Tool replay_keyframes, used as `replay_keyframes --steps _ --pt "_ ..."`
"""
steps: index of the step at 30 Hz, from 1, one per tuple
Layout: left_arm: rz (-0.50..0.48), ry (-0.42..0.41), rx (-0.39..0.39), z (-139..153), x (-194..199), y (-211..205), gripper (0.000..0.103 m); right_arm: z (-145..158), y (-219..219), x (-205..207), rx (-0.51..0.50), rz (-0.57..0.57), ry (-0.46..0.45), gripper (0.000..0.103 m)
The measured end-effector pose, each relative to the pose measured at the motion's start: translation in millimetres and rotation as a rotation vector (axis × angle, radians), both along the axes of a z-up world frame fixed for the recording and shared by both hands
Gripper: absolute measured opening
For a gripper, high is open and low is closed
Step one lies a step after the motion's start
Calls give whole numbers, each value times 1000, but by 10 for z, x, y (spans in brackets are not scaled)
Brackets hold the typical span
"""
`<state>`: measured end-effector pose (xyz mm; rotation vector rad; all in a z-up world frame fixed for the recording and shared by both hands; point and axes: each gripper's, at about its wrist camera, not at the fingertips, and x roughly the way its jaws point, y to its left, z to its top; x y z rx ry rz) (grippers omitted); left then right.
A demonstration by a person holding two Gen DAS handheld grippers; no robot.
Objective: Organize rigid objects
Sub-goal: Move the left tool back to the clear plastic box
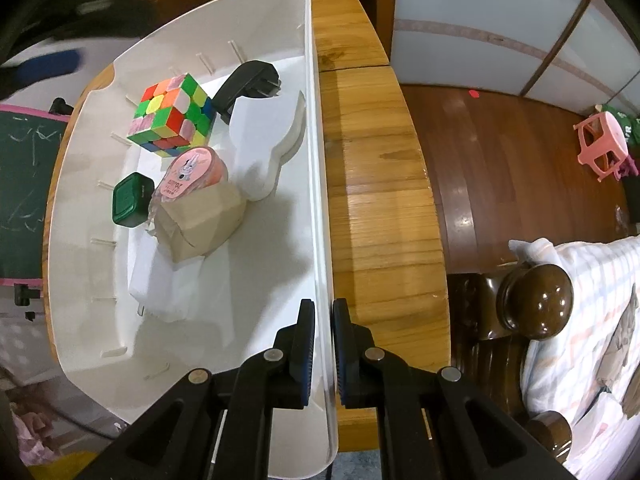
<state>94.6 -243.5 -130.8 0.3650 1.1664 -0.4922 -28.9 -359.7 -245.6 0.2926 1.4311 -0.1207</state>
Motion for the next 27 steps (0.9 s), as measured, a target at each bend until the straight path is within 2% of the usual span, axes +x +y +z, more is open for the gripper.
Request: replay_keyframes --steps 5,13,19,27 --pt "58 -17 -33 326 -133 612 96 -13 23 34 -17 -6 4 9" --pt "154 -74 21 467 -163 1503 98 0 41 55 -30 -23 16 9" --pt "157 -44 65 227 9 2020 98 -2 37 56 -48 -55 26 9" --pt "63 6 89 -320 444 2339 98 -7 34 66 -85 -130 57 9"
